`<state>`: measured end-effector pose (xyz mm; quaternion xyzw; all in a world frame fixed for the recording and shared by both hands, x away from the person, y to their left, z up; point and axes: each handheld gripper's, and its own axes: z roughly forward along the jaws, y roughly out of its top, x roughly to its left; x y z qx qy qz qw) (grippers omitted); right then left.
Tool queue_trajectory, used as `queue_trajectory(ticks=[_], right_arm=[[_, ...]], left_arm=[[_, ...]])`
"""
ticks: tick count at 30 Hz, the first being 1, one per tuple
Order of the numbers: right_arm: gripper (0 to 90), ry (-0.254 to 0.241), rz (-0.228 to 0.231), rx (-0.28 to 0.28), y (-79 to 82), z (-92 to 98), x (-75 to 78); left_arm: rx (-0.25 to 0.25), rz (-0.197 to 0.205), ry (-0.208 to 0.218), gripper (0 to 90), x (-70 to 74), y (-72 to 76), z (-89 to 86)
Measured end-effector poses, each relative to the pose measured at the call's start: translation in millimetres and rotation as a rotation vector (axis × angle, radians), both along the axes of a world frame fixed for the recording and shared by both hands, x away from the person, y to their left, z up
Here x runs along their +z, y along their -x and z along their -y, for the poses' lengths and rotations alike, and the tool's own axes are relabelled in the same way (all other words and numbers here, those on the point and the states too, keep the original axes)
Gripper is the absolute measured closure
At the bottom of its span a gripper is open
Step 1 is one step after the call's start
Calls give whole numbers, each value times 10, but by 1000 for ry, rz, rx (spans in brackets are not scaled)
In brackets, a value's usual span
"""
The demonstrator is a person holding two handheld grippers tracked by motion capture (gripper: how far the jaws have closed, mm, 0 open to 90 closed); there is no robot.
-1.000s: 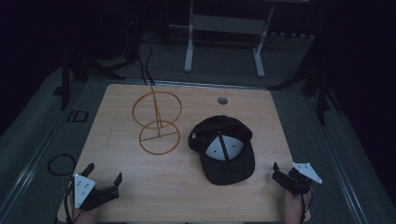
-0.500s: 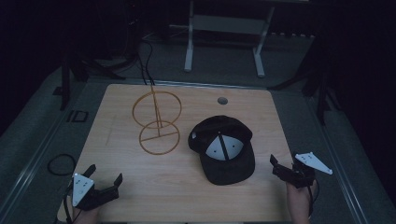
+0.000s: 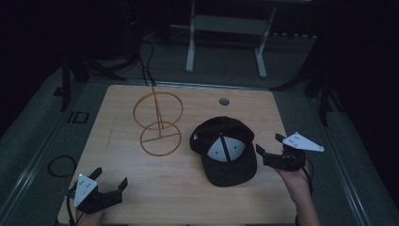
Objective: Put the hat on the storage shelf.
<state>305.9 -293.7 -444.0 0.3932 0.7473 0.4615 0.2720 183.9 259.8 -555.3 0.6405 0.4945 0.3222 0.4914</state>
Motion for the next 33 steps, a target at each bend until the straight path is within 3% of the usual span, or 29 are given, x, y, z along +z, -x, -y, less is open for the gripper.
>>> queue_trajectory(ticks=[5,11,18,27,33], right_arm=[[179,27,-21,46,-147,-79,-7],[249,109,-33,69,-366,-240,-82],[298,130,-85,110,-582,-397,-140],[315,163,-112,123,-770,-595,-170],[361,230,-145,122,-877,-699,-183]], left_arm=[[-20,-8,4,3,19,19,49],[-36,-19,-1,3,35,25,70],[-33,-21,1,4,45,31,66],[-37,-21,-13,3,53,38,80],[-37,-23,-13,3,56,34,66]])
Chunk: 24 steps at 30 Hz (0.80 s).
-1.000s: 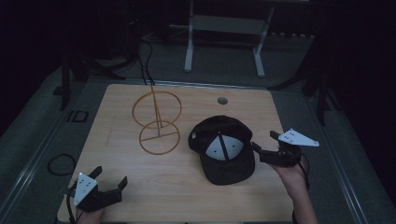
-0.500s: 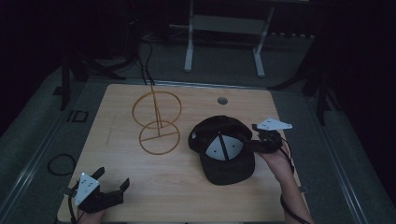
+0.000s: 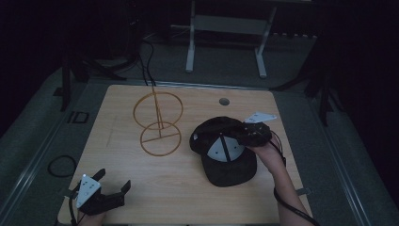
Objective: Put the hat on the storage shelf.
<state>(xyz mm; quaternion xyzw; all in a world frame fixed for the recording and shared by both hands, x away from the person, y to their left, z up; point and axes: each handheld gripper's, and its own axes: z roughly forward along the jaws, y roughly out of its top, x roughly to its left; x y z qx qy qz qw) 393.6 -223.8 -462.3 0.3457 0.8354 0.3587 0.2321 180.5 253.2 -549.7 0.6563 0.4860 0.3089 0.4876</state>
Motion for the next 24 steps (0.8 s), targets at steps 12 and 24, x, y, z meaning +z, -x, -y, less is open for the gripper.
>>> queue_trajectory(ticks=[12,24], right_arm=[[837,88,-70,-68,-127,-56,-124],[897,28,19,-59,11,-119,111]], left_arm=[[-7,-14,-2,3,-10,-8,7],[-10,-19,-4,3,-9,-9,14]])
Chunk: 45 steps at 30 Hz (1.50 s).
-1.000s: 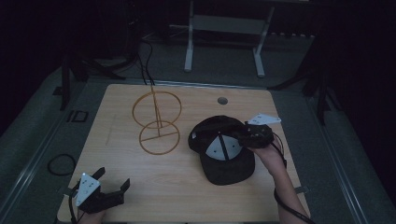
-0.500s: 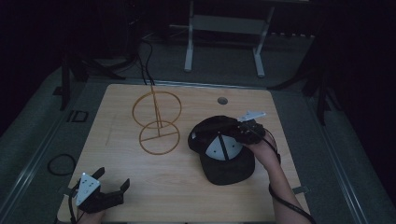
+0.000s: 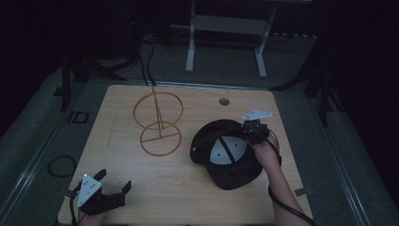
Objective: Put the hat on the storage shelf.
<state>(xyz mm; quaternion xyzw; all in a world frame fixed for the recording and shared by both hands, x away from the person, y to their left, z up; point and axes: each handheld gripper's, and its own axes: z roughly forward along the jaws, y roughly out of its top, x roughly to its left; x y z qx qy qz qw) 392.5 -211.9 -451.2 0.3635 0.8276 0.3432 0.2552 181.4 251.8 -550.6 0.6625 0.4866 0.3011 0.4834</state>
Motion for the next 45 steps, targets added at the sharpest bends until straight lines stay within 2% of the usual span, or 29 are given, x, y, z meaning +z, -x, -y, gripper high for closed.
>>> queue_trajectory(ticks=[6,11,13,14,15,17,19,20,21,22,23,24,25,26,27,30,31,32,36,37,38,41,43,45], right_arm=[[898,-25,31,27,70,-57,180],[898,-60,97,48,176,-108,434],[898,-60,97,48,176,-108,434],[898,-57,134,54,223,-136,553],[898,-57,134,54,223,-136,553],[898,-54,165,48,261,-145,652],[898,-58,175,49,272,-140,685],[898,-74,199,43,310,-127,758],[898,-85,210,47,334,-119,798],[898,-85,210,47,334,-119,798],[898,-111,235,50,387,-108,876],[898,-111,235,50,387,-108,876],[898,-142,251,58,446,-104,944],[898,-152,266,61,480,-110,970],[898,-152,266,61,480,-110,970],[897,-182,301,91,623,-154,1036],[898,-186,310,95,661,-165,1046],[898,-186,310,95,661,-165,1046],[898,-202,334,122,801,-211,1063],[898,-202,334,122,801,-211,1063],[898,-215,330,149,878,-249,1057],[897,-233,328,165,935,-286,1036],[897,-233,328,165,935,-286,1036],[897,-237,331,179,987,-333,1006]], left_arm=[[-1,2,-2,3,2,2,7],[-6,1,0,3,9,3,16],[-5,3,0,3,11,5,19],[-7,4,4,4,17,7,29],[-7,7,-1,4,19,8,34],[-15,3,10,4,24,9,51],[-31,2,16,3,34,13,87],[-45,2,10,3,38,14,112],[-72,6,7,3,51,20,172],[-72,6,7,3,51,20,172],[-102,6,12,3,73,23,239],[-102,6,12,3,73,23,239],[-119,5,25,3,83,25,279],[-137,3,37,3,93,27,321],[-149,-1,37,3,106,30,367],[-194,-12,30,3,141,33,525],[-229,-13,22,3,161,29,626],[-229,-13,22,3,161,29,626],[-285,-18,24,4,191,5,794],[-285,-18,24,4,191,5,794],[-306,-18,24,6,209,-10,868],[-326,-11,29,24,242,-33,969],[-335,-11,38,24,254,-47,999],[-366,-20,63,37,274,-120,1124]])
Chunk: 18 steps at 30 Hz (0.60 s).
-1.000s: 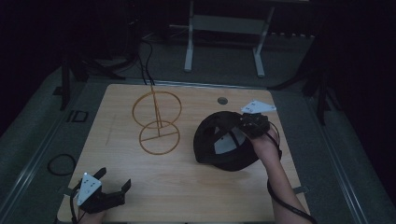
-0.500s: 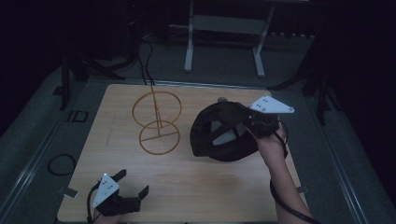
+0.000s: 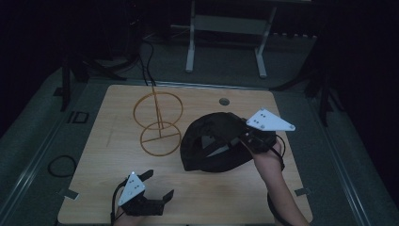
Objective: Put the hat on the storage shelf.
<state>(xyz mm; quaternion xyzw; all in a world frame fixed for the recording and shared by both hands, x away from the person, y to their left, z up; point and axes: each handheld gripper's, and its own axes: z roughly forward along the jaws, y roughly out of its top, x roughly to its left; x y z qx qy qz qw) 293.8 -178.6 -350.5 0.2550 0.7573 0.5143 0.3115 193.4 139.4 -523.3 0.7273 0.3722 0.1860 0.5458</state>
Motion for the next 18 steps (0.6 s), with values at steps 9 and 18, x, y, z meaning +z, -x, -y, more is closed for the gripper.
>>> queue_trajectory(ticks=[9,18], right_arm=[[897,1,12,17,46,-78,3],[897,-14,18,47,106,-113,24]], left_arm=[[-41,14,50,63,155,-225,349],[29,93,81,154,350,-350,447]])
